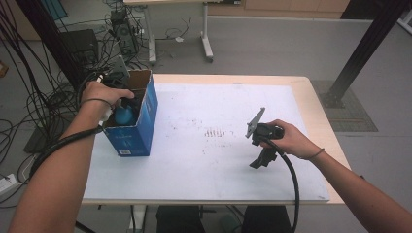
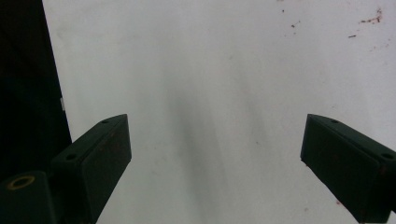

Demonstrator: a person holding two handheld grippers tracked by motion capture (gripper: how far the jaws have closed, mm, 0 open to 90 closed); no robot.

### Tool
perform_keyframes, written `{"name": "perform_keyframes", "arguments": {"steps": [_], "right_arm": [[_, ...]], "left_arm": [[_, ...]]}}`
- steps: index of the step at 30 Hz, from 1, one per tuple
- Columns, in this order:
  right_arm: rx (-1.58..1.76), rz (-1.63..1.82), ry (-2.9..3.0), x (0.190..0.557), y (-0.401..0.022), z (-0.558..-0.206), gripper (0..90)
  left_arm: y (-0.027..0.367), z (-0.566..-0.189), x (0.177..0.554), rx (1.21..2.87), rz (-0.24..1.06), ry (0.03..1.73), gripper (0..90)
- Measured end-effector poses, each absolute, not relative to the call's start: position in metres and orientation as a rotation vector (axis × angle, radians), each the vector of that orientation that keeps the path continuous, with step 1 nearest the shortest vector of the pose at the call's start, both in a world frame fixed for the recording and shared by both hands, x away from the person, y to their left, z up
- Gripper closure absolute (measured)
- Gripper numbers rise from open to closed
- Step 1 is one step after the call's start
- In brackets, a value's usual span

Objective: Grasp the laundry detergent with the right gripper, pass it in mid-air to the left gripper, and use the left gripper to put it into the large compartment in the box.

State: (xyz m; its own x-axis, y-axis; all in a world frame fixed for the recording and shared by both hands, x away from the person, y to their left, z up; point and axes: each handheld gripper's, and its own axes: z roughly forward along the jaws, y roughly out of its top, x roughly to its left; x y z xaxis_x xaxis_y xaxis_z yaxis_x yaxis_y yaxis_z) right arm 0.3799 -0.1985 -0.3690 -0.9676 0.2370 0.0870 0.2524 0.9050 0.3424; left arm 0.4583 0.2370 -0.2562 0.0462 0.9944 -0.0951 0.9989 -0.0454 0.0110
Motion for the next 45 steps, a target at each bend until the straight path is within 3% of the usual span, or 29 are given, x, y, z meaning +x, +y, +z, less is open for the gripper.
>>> {"name": "perform_keyframes", "arguments": {"steps": [16, 25, 45], "right_arm": [[-0.376, -0.541, -3.044, 0.378, -0.198, -0.363, 8.1], [-0.368, -0.538, -3.056, 0.379, -0.198, -0.361, 8.1], [-0.407, -0.525, -3.061, 0.381, -0.200, -0.352, 8.0]], "left_arm": [[0.235, -0.218, 0.450, 2.201, -0.028, 2.102, 26.2], [0.225, -0.202, 0.443, 2.198, -0.035, 2.114, 8.4], [0.164, -0.163, 0.413, 2.367, -0.024, 1.861, 6.8]]}}
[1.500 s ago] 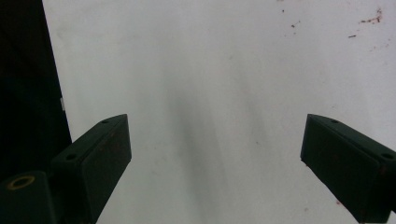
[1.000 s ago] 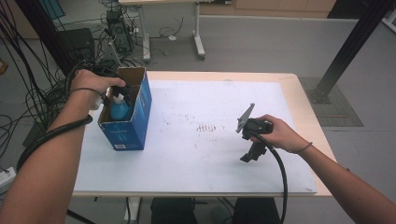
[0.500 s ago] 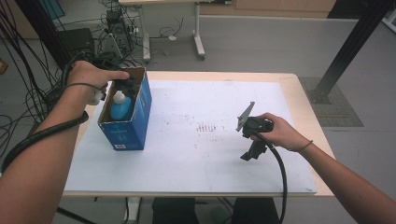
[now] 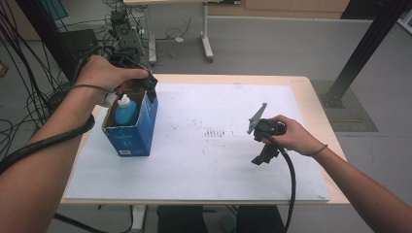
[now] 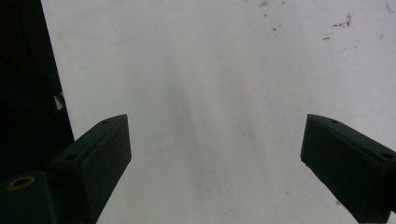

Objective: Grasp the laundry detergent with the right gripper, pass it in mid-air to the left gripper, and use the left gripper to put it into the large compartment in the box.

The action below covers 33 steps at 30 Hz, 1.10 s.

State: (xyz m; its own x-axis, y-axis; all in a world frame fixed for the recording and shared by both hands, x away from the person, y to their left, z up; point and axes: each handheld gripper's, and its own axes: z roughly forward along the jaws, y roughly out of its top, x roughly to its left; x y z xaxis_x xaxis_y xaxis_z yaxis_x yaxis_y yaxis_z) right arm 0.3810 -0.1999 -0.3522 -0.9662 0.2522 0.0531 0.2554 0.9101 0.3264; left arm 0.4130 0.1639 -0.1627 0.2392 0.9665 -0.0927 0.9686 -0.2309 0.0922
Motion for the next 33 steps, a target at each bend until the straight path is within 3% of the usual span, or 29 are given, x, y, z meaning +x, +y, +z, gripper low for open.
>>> {"name": "perform_keyframes", "arguments": {"steps": [20, 33], "right_arm": [[-0.399, -0.538, -3.045, 0.378, -0.190, -0.355, 8.1], [-0.438, -0.555, -3.041, 0.376, -0.200, -0.353, 8.0]], "left_arm": [[0.100, -0.176, 0.392, 2.527, -0.114, 1.584, 5.0], [0.068, -0.216, 0.388, 2.584, -0.147, 1.514, 5.1]]}}
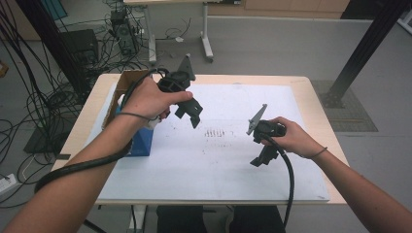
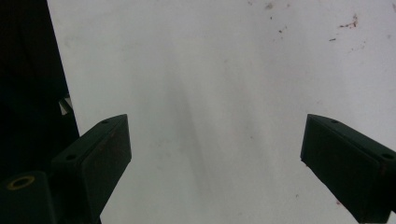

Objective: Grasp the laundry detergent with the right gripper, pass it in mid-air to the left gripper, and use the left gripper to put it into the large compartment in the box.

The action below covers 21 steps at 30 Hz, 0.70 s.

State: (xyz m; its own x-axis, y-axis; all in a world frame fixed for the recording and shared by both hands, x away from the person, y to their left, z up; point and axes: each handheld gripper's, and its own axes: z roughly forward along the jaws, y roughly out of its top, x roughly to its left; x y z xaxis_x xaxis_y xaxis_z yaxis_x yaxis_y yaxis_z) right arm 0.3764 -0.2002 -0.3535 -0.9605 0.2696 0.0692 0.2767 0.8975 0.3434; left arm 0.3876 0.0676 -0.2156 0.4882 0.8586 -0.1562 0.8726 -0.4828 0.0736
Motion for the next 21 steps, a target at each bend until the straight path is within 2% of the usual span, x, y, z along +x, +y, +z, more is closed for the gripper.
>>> {"name": "perform_keyframes", "arguments": {"steps": [10, 21], "right_arm": [[-0.440, -0.542, -3.039, 0.376, -0.203, -0.354, 8.0], [-0.426, -0.535, -3.035, 0.379, -0.201, -0.355, 8.0]], "left_arm": [[0.051, -0.256, 0.384, 2.604, -0.208, 1.475, 5.5], [0.044, -0.281, 0.380, 2.603, -0.234, 1.465, 5.3]]}}
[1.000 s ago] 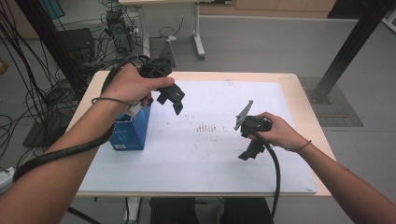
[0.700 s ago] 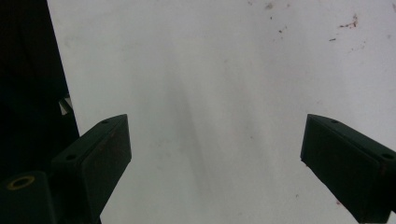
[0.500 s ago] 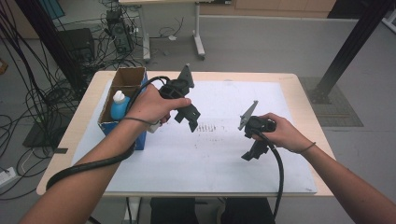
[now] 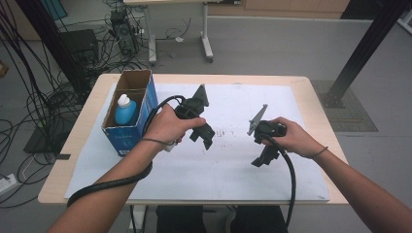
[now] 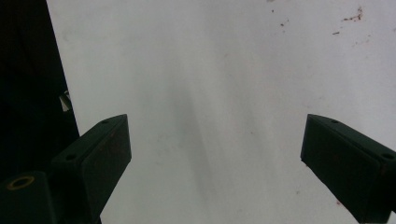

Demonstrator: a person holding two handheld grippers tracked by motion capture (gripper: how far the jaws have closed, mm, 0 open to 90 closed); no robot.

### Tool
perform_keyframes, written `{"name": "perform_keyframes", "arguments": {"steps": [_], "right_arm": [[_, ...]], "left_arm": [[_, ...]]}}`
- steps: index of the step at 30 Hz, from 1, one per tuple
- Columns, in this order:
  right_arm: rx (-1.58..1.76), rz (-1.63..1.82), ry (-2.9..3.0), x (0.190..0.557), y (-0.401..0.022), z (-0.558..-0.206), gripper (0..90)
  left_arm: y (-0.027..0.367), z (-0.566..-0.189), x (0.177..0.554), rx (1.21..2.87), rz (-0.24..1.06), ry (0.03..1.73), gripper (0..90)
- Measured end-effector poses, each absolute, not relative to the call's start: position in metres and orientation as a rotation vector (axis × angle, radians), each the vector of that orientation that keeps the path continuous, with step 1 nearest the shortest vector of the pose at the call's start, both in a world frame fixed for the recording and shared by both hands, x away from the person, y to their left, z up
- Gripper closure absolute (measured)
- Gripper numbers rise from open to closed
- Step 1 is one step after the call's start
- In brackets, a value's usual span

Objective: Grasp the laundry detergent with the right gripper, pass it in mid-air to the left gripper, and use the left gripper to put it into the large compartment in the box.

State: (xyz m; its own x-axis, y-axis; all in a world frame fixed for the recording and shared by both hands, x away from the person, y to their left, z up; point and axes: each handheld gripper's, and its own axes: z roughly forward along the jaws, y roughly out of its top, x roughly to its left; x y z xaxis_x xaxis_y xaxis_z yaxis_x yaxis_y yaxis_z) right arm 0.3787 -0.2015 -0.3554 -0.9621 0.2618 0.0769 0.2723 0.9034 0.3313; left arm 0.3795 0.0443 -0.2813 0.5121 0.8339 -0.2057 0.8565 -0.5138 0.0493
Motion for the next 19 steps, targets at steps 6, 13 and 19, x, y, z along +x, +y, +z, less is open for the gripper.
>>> {"name": "perform_keyframes", "arguments": {"steps": [6, 13, 19], "right_arm": [[-0.422, -0.529, -3.036, 0.378, -0.201, -0.355, 7.9], [-0.434, -0.529, -3.040, 0.375, -0.202, -0.353, 8.0], [-0.464, -0.538, -3.049, 0.364, -0.203, -0.346, 7.6]], "left_arm": [[0.043, -0.289, 0.378, 2.601, -0.246, 1.477, 5.3], [0.043, -0.290, 0.376, 2.613, -0.245, 1.472, 5.4], [0.046, -0.284, 0.373, 2.598, -0.225, 1.476, 5.4]]}}
